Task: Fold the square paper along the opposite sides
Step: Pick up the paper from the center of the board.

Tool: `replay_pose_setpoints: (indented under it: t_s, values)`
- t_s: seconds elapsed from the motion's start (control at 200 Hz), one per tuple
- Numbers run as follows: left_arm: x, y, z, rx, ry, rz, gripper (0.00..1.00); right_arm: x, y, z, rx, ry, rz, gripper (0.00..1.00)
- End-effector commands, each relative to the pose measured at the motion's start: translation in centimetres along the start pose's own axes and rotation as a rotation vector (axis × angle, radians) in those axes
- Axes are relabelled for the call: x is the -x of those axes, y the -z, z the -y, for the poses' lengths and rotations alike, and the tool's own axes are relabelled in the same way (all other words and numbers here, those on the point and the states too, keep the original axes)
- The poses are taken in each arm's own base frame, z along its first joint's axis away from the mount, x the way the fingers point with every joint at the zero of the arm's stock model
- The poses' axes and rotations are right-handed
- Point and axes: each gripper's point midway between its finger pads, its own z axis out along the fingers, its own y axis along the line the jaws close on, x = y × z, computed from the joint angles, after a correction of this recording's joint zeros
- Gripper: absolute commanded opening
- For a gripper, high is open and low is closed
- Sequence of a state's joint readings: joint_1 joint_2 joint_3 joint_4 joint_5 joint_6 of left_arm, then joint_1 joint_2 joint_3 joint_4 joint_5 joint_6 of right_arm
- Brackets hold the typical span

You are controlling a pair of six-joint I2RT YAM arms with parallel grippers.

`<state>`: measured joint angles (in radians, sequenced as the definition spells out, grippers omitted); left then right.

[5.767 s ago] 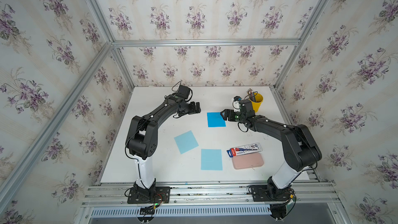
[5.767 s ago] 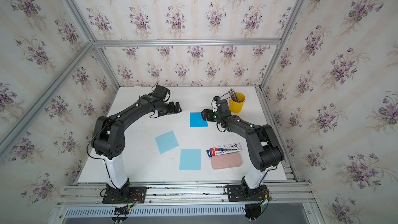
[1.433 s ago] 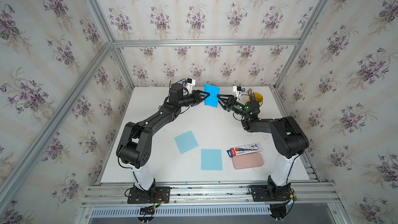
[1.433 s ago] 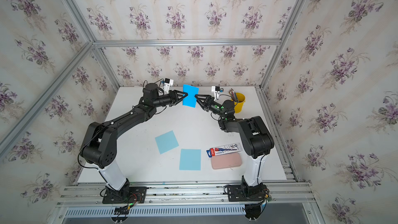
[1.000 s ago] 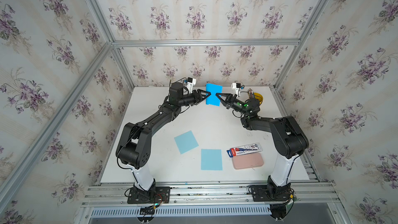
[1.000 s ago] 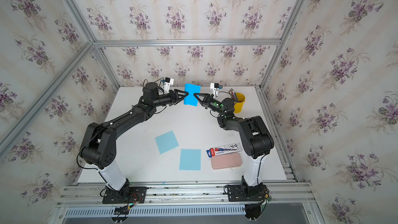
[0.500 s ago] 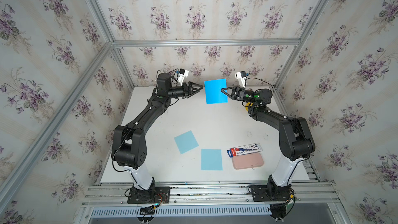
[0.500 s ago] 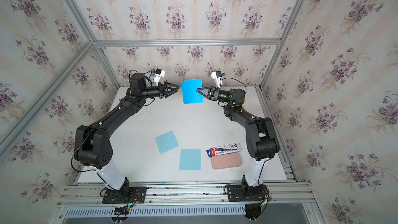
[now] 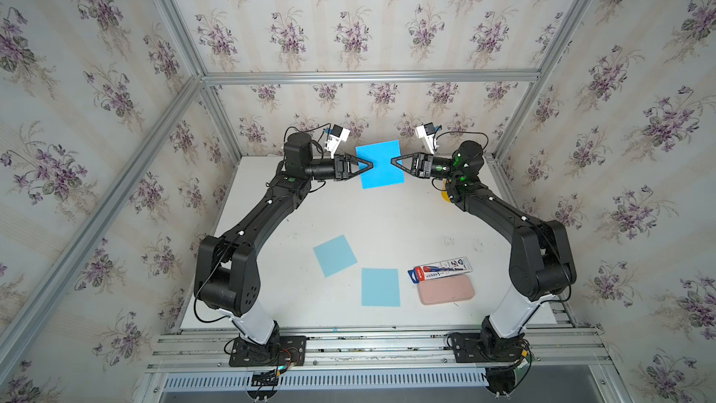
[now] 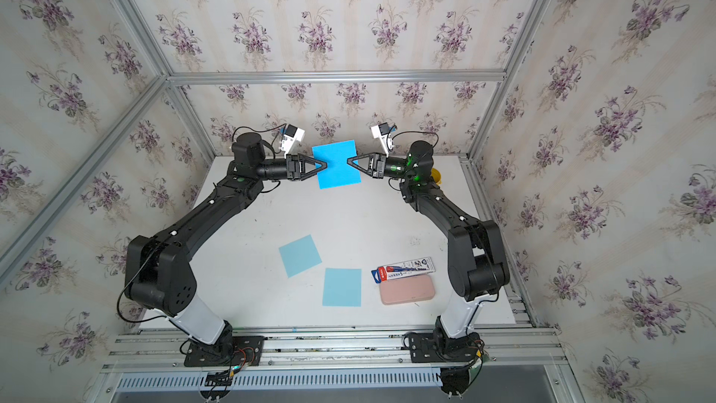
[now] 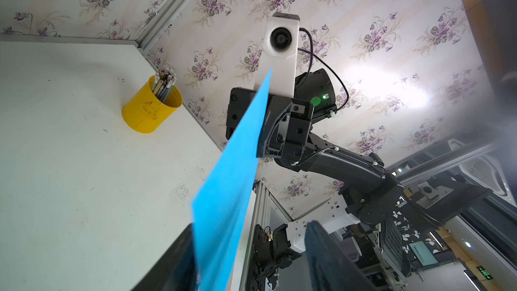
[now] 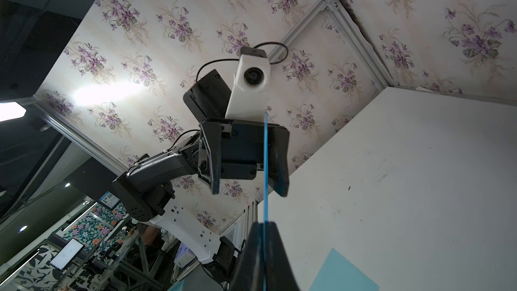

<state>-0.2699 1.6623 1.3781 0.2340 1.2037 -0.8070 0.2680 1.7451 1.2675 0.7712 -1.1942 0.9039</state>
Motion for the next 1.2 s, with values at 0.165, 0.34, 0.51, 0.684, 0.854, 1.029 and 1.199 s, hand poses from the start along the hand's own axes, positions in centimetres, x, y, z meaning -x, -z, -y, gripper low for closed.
replay_pose_setpoints:
  t_s: [0.165,0.34,0.51,0.684,0.854,1.029,1.199]
  values:
    - [-0.3,0.5,0.0,0.057,-0.062,0.018,0.5,0.4,0.9,1.1,-0.088,0.008,0.026,0.0]
    - [0.0,0.4,-0.6,0.086,-0.057,0.031,0.32,0.3,1.2,1.1,-0.103,0.004,0.046,0.0]
    - [0.3,0.2,-0.9,0.118,-0.075,0.039,0.28,0.1,1.4,1.0,-0.105,-0.004,0.062,0.0]
    - [0.2,0.2,-1.3,0.153,-0.078,0.04,0.31,0.1,1.5,0.8,-0.096,-0.014,0.081,0.0]
    - [0.2,0.0,-1.7,0.18,-0.092,0.041,0.27,-0.2,1.5,0.7,-0.086,-0.026,0.093,0.0]
    - [0.1,-0.1,-2.2,0.206,-0.096,0.044,0.12,-0.4,1.5,0.7,-0.09,-0.029,0.094,0.0]
    - [0.4,0.3,-2.3,0.249,-0.115,0.059,0.0,-0.6,1.6,0.7,-0.09,-0.032,0.091,0.0]
